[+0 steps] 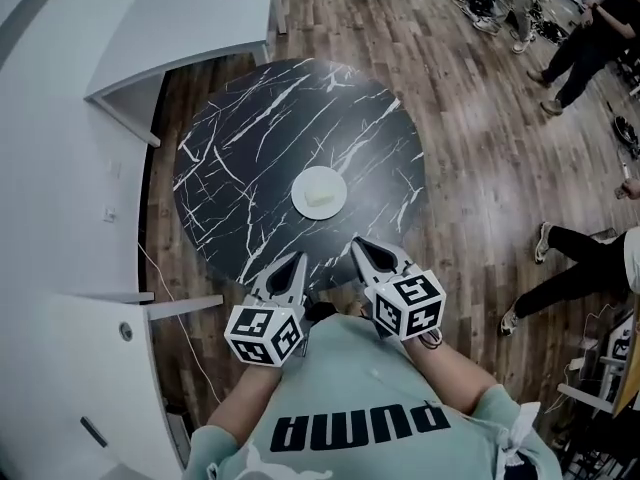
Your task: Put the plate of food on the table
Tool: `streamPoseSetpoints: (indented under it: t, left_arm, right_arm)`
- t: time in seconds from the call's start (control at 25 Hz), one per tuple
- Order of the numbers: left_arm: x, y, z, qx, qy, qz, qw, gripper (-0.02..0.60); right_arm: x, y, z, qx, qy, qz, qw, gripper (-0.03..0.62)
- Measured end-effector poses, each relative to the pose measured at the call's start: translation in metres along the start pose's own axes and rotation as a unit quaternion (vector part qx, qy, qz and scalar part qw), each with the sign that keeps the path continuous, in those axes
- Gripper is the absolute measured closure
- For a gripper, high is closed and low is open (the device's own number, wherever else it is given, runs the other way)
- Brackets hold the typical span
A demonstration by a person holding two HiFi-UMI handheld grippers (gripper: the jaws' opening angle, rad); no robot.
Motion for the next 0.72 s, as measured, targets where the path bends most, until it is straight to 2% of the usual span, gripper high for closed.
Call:
streamPoseSetpoints:
  t: [0.16, 0.32, 0.52, 0.72]
  left_arm:
    - [-0.007, 0.015, 0.03, 0.003, -0.01, 0.001, 0.9999, 0.574]
    - [-0.01, 0.041, 0.043, 0.018, -0.028, 0.004, 0.9994, 0.574]
    - [-0.013, 0.069, 0.039, 0.035, -0.035, 0.022, 0.9985, 0.574]
    - [-0.006, 0.094, 0.025, 0.015, -0.054, 0.031, 0.998, 0.574]
  right_arm:
    - [0.001, 0.029, -0.006, 0.015, 0.008, 0.008, 1.0, 0.585]
    - [0.0, 0.047, -0.018, 0.028, 0.014, 0.01, 0.999, 0.585]
    - [-0.007, 0.054, -0.041, 0.039, 0.024, 0.007, 0.999, 0.585]
    - [-0.01, 0.053, -0.071, 0.024, 0.037, 0.01, 0.999, 0.585]
Point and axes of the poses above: the fingertips, and each gripper's own axes: y backward along the fingers, z to its right, x out of its top, the point moved 5 cm from there along y, backward along the fingers, and after that the axes turned 7 degrees about z, right-handed, at the moved point
